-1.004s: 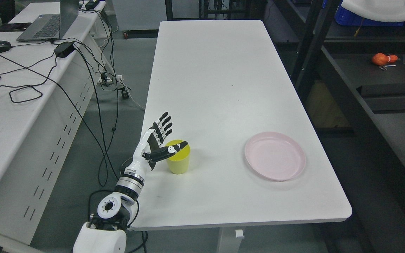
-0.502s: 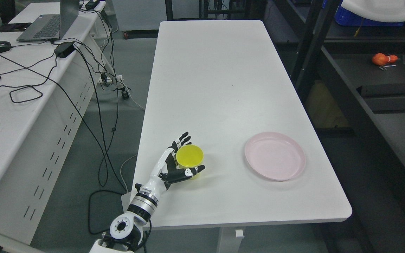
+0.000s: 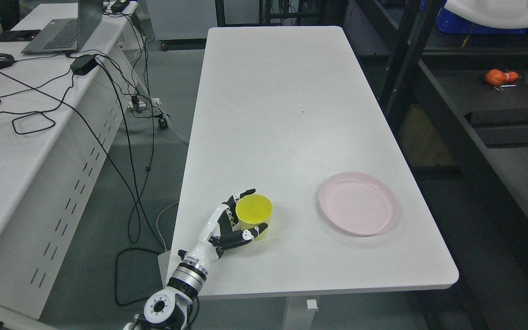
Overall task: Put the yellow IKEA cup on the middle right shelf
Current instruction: 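Close the left hand around the yellow cup and lift it, then hold the cup in the left hand while turning toward the shelves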
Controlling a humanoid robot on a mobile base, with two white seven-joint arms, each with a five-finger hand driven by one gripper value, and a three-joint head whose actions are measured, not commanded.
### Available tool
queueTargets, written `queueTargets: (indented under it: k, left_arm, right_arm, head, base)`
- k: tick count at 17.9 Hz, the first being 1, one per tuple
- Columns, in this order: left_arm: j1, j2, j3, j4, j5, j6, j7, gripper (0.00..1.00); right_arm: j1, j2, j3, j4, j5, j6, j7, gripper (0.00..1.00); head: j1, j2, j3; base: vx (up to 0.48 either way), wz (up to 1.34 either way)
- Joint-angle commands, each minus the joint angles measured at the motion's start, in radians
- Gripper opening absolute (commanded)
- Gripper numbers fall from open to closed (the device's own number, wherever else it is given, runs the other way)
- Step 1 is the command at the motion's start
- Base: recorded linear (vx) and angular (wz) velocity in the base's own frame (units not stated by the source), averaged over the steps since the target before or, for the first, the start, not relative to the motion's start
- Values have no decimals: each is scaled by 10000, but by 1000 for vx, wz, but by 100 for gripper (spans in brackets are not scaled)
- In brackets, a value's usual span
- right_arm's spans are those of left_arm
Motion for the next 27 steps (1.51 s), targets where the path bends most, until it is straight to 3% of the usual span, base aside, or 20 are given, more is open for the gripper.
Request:
queueTargets:
  k: [1,2,3,10,27]
  left_arm:
    - [-130,157,1024,431,267,-526,24,14]
    - [-69,157,1025,431,633,-1000,24,1]
    - [-38,157,1040,295,1077,-1278,24,0]
    - [1142,157,1209,-2742,1343,-1358,24,0]
    - [2217,157,1592,-3894,2048,-1389,39,0]
  right_arm:
    - [138,-175,169,0,-245,-9,-1,99]
    - [138,-175,184,0,-245,-9,-1,99]
    - [138,-175,169,0,-245,-9,-1,99]
    - [138,-175,169,0,-245,-9,-1,99]
    - [138,-175,184,0,-245,-9,-1,99]
  head:
    - [0,0,0]
    - [0,0,0]
    - [0,0,0]
    - [0,0,0]
    - [0,0,0]
  base:
    - [0,0]
    - [0,0]
    - [0,0]
    - [0,0]
    - [-75,-7]
